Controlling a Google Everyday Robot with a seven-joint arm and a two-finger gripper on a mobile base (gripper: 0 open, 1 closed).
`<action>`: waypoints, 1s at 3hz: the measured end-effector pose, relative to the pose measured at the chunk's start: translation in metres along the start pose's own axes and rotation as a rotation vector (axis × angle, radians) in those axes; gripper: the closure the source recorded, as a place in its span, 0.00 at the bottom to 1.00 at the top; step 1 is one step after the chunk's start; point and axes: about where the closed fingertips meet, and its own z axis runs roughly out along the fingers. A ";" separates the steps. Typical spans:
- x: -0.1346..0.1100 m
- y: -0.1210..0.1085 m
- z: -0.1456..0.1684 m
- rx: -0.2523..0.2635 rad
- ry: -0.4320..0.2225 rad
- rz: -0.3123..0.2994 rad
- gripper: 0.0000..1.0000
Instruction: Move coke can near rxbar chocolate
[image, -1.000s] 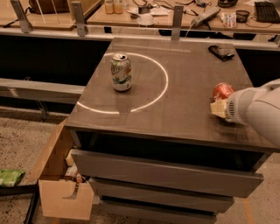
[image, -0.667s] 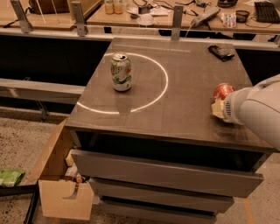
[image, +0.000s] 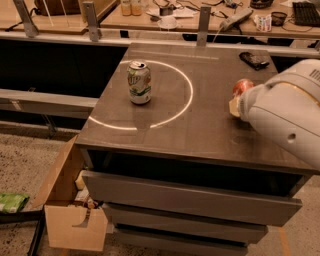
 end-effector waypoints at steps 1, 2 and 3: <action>-0.051 -0.002 0.024 0.053 -0.104 -0.021 1.00; -0.076 -0.009 0.041 0.093 -0.136 -0.048 1.00; -0.092 -0.021 0.079 0.140 -0.121 -0.067 1.00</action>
Offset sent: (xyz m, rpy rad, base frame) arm 0.1159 -0.0161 0.0440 -0.1583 -0.1696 -0.0273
